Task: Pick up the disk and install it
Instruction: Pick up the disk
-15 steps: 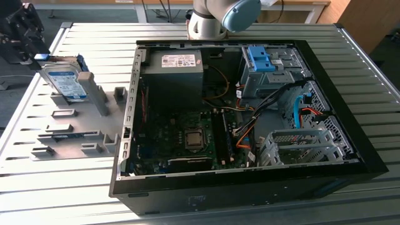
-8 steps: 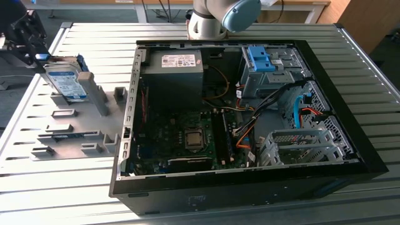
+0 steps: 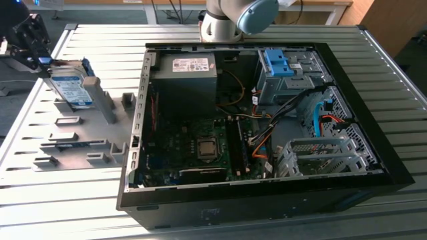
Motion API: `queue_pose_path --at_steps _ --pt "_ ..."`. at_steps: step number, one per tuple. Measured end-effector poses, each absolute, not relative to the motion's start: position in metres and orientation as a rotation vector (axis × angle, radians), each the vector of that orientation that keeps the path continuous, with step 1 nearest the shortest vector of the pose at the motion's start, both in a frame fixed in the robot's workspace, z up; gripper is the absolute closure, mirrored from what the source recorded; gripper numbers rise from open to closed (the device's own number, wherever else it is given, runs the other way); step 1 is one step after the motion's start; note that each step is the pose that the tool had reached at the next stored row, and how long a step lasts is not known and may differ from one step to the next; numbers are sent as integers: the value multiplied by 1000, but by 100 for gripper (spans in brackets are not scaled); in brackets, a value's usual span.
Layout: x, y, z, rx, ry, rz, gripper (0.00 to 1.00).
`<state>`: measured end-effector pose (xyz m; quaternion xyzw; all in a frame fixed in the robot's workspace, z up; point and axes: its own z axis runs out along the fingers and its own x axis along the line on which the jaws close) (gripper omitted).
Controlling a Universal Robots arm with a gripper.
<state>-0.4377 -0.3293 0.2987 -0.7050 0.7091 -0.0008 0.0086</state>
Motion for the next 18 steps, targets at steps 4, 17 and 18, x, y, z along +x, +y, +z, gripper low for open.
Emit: queue_pose_path --at_steps 4,17,18 --pt "-438 -329 298 -2201 2217 -3 54" --pt "-437 -329 292 -2190 2235 -11 56" --pt "-437 -329 292 -2191 2237 -14 56"
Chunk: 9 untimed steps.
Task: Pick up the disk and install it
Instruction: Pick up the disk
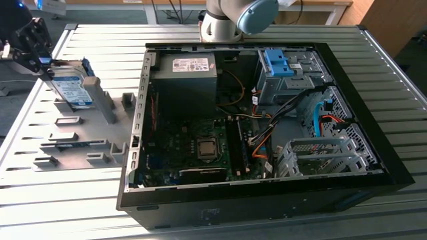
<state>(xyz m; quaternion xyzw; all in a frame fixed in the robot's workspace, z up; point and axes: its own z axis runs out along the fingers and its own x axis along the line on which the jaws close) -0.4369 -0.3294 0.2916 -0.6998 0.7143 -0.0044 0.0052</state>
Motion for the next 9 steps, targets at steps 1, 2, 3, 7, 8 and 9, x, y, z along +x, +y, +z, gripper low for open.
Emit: queue_pose_path --at_steps 1,2,3,7,8,9 --pt "-437 -329 291 -2192 2238 -15 56" --pt "-437 -329 291 -2192 2238 -16 56" --pt "-437 -329 291 -2191 2239 -16 56" --pt "-436 -329 291 -2187 2243 -16 56" --pt "-436 -329 291 -2185 2245 -16 56" --pt "-436 -329 290 -2182 2247 -16 56"
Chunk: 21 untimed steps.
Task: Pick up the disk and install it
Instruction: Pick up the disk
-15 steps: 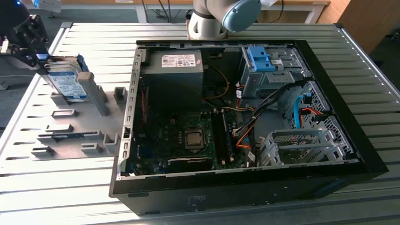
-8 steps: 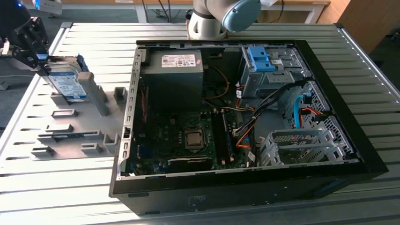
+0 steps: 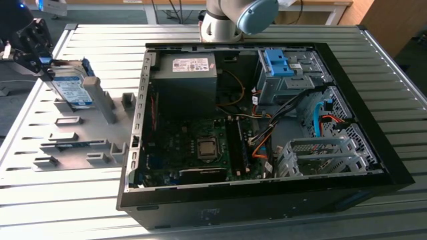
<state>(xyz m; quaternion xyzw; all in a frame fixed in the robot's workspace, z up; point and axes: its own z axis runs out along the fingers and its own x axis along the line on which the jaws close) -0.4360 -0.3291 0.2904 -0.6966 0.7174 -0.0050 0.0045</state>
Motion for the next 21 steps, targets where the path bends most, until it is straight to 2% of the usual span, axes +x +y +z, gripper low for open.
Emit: queue_pose_path --at_steps 10,11,21 --pt "-436 -329 290 -2176 2253 -16 58" --pt "-436 -329 290 -2176 2254 -16 64" --pt "-436 -329 290 -2176 2254 -16 64"
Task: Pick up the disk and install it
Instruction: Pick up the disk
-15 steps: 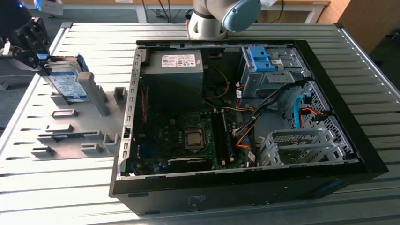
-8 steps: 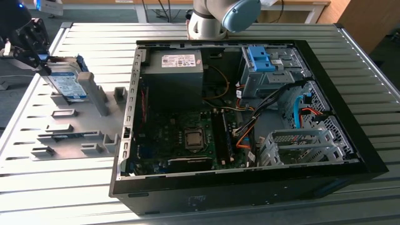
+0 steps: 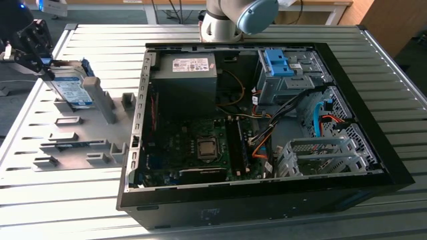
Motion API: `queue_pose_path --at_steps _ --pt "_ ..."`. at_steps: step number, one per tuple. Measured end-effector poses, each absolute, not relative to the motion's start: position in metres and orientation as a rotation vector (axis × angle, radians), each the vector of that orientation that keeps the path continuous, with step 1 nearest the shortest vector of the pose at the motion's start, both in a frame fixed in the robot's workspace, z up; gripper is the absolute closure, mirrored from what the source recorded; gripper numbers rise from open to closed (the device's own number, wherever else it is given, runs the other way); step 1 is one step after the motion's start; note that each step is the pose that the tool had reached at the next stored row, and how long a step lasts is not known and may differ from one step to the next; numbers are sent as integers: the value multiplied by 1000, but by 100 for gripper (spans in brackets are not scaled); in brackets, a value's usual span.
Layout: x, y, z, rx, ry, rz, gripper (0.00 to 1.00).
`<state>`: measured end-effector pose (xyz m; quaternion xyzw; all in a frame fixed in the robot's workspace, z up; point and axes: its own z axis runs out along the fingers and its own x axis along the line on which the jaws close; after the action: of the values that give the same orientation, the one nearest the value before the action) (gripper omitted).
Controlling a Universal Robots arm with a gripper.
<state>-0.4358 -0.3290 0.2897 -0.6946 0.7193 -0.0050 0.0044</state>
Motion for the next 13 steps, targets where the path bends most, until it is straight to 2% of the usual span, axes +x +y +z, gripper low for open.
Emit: queue_pose_path --at_steps 13 --pt "-436 -329 298 -2176 2253 -16 64"
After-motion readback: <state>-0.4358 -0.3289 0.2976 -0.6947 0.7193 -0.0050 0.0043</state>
